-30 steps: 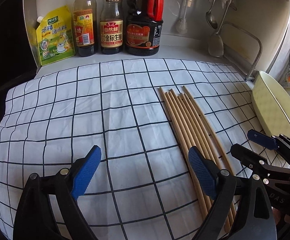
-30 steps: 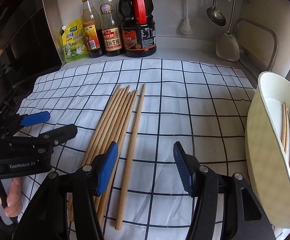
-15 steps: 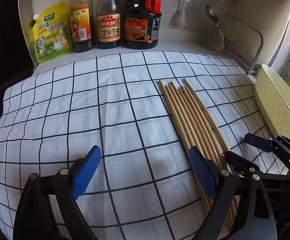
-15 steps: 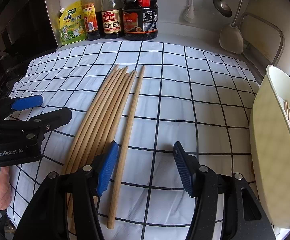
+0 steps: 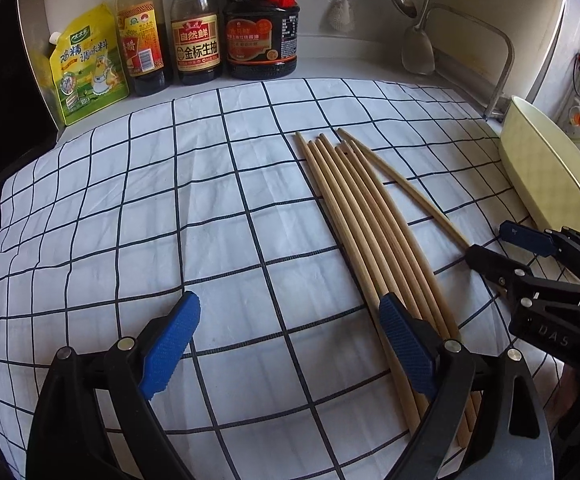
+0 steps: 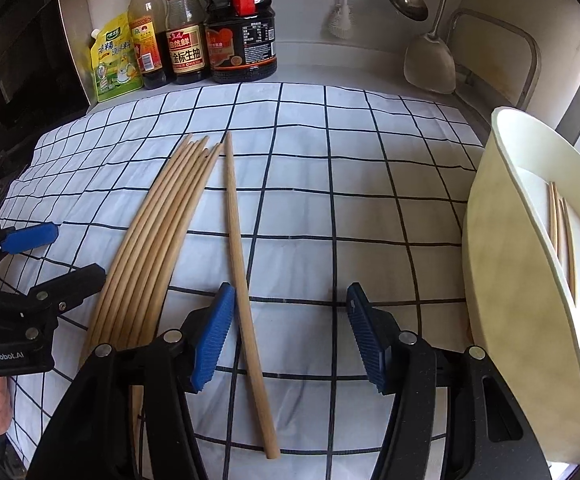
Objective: Organize utensils
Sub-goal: 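Align both open grippers over separate wooden chopsticks in the row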
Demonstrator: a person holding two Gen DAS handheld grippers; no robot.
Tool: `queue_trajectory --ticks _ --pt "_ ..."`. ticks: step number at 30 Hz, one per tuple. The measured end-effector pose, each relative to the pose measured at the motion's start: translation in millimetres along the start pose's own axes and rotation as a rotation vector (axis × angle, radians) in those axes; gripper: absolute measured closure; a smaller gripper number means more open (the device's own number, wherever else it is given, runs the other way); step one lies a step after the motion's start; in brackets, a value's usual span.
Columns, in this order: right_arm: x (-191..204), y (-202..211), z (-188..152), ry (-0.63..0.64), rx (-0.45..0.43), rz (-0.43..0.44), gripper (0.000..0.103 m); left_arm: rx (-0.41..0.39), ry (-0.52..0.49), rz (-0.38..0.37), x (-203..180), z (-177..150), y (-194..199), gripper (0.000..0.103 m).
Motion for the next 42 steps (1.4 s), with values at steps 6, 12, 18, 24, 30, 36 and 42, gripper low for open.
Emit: queue_trajectory --ticks 6,12,18,24,30,36,42 --pt "-0.8 0.0 -0.4 0.000 -0.003 -0.001 0.048 0.000 -0.011 0.021 -1.7 0.4 -1.1 0.008" --pt "0.3 0.6 -0.8 0.002 -0.002 0.005 0.047 0.014 -0.032 0.052 -1.3 3.6 -2.9 0.006" --pt "2.6 0.8 -1.0 0.011 -0.001 0.004 0.047 0.013 -0.058 0.085 -4.1 2.5 -0.2 0.006" --pt "2.1 0.7 -0.8 0.015 0.000 0.005 0.047 0.038 0.007 0.051 -0.1 2.1 -3.5 0.006" --pt "2.6 1.1 -0.7 0.014 0.000 0.004 0.047 0.054 0.018 0.062 -1.0 2.2 -7.1 0.005" --pt "3.6 1.2 -1.0 0.016 -0.002 0.004 0.047 0.067 0.015 0.082 4.8 4.3 -12.7 0.005" --pt "11.4 -2.2 1.4 0.042 -0.010 0.008 0.047 0.084 0.012 0.088 14.9 13.1 -17.6 0.005"
Point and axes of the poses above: each gripper's, at about its wrist camera, not at the fingertips, and y roughly against the way its jaws point, x to its left, z to its top, the point moved 4 cm from there along -y, roughly the way its jaws point, and after that the axes turned 5 degrees about -y, right-handed, at the moved point
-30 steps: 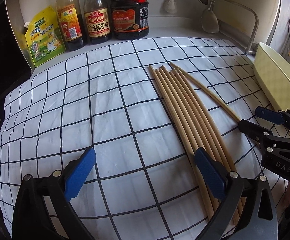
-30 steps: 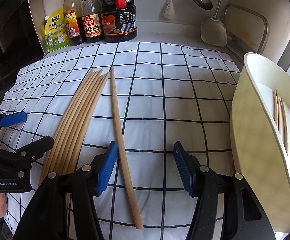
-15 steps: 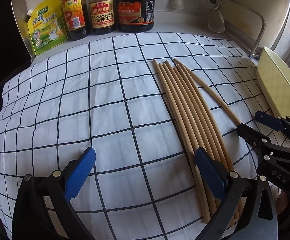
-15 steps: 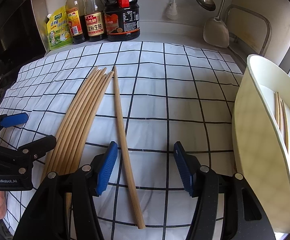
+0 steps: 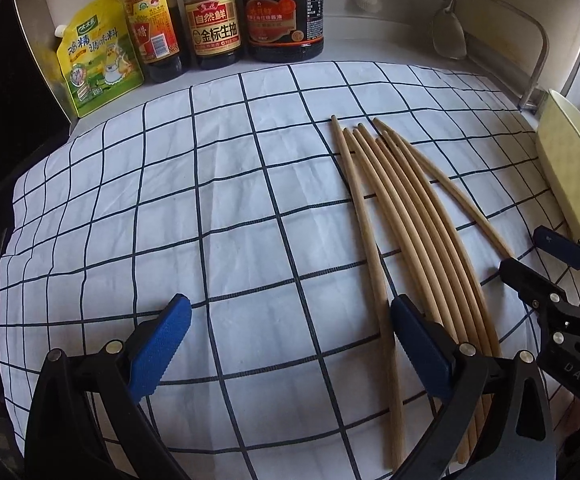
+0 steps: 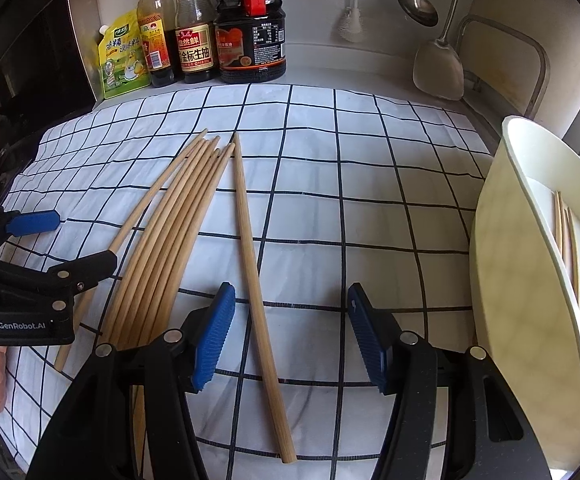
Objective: Organize utensils
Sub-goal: 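Align both open grippers over separate wooden chopsticks in the row, then close the left gripper on a chopstick and lift while the right gripper grasps another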
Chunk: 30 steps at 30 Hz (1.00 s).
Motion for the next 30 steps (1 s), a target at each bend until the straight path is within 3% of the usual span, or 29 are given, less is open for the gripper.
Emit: queue_trajectory --ticks 10,17,25,28,30 --pt "6.5 -5.7 6.1 0.023 -0.014 0.017 0.047 -0.033 0.017 -0.008 -4.0 11.0 -6.0 0.006" --pt "9.9 -5.3 6.8 0.039 -0.026 0.016 0.056 -0.067 -0.015 -0.023 -11.4 11.5 -1.8 0.018" --pt "12.5 -4.3 6.3 0.055 -0.041 0.003 0.082 -0.089 -0.048 -0.064 -19.7 8.5 5.4 0.048" --pt "13.7 -4.2 6.1 0.066 -0.046 -0.005 0.092 -0.094 -0.059 -0.071 -22.4 7.7 8.5 0.069" --pt "12.2 -4.1 6.2 0.058 -0.046 -0.005 0.096 -0.098 -0.071 -0.065 -23.5 7.6 9.4 0.092"
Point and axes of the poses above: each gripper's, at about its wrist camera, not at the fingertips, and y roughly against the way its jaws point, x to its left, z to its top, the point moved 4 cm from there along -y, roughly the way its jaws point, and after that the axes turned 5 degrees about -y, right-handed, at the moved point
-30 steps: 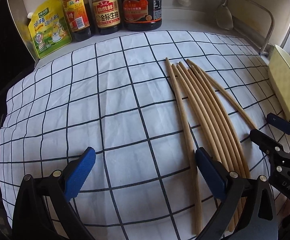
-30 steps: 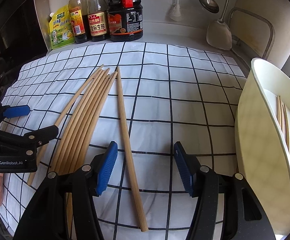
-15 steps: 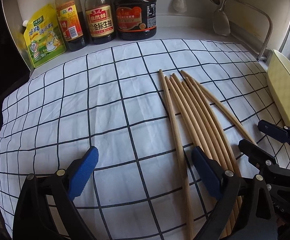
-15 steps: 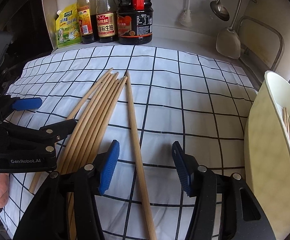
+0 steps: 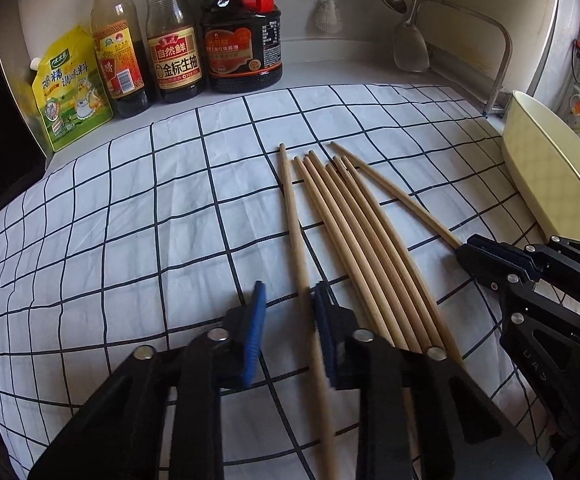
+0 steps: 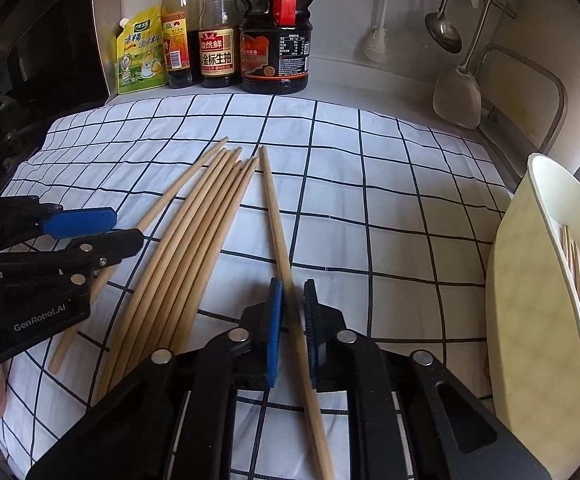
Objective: Organize utensils
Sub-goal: 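Close the left gripper on a chopstick and lift while the right gripper grasps another, then carry the left gripper's chopstick into the basin and open while the right gripper releases its own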
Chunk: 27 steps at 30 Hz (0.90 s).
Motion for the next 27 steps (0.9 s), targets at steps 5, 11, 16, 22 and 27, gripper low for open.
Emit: queue_trajectory --ticks 5,11,16,22,27 --pt "-3.9 1.6 -0.9 -0.027 -0.003 0.001 0.097 -0.003 0.017 -0.014 4.2 -3.3 2.5 0.096" --pt "-5.8 10.1 0.6 -0.063 -0.021 0.022 0.097 0.006 0.052 -0.037 11.8 -6.8 6.1 0.096" --pt "-1.2 22.2 2.7 -0.072 -0.044 0.043 0.097 0.010 0.073 -0.049 18.5 -9.4 12.0 0.096" --pt "0.7 42.2 7.5 -0.087 -0.087 0.065 0.097 -0.020 0.079 -0.059 21.1 -4.4 31.8 0.096" --pt "-7.3 61.1 11.2 -0.125 -0.122 0.079 0.097 -0.057 0.062 -0.064 15.9 5.8 51.8 0.096"
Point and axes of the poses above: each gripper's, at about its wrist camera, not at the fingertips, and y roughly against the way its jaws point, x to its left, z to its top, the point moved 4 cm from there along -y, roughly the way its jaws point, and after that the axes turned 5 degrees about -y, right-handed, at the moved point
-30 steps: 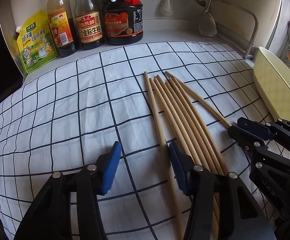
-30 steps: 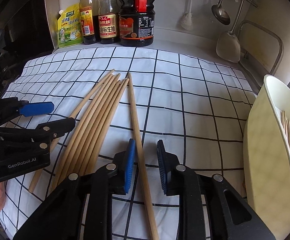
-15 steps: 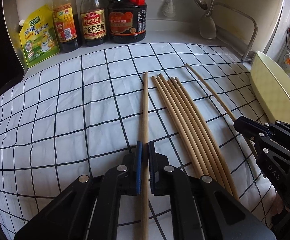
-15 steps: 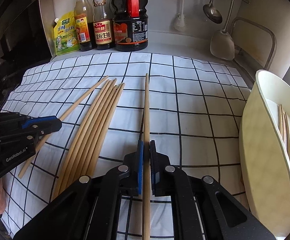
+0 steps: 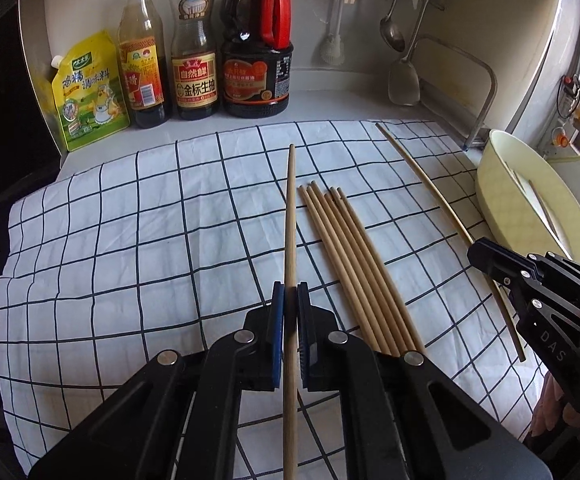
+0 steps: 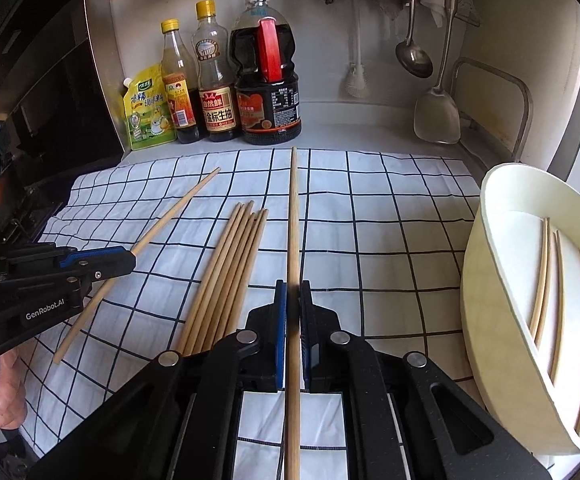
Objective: Organize utensils
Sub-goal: 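Carry the left gripper's chopstick into the basin and open while the right gripper releases its own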
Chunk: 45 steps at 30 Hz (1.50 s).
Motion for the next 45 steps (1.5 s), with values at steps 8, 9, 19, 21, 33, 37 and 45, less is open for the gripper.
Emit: queue_trajectory --ticks 8,9,19,21,33,37,45 --pt "-14.2 31.2 10.6 -0.059 -0.067 0.006 0.097 -0.065 -0.029 -0.022 -24.3 20.9 26.1 0.096" --pt "-17.3 35.3 11.9 -0.070 -0.074 0.008 0.097 -0.071 -0.033 -0.026 -27.5 23.4 28.4 0.096" --pt "-66.9 81.2 27.5 -0.188 -0.167 -0.024 0.097 -0.121 -0.102 -0.077 -76.2 52.8 41.4 0.096" --pt "-83.1 91.2 30.2 -0.221 -0.186 -0.040 0.097 -0.131 -0.123 -0.090 -89.8 59.8 43.1 0.096" --pt "-175.9 129.5 32.7 -0.394 -0.236 -0.140 0.097 -0.160 -0.243 -0.192 -194.1 101.9 37.2 0.096" --pt "-203.7 133.5 27.6 -0.451 -0.228 -0.161 0.097 -0.159 -0.278 -0.224 -226.9 114.6 33.1 0.096" --pt "-230.6 119.3 15.7 -0.501 -0.170 -0.182 0.097 -0.073 -0.317 -0.263 -268.0 120.9 -3.1 0.096"
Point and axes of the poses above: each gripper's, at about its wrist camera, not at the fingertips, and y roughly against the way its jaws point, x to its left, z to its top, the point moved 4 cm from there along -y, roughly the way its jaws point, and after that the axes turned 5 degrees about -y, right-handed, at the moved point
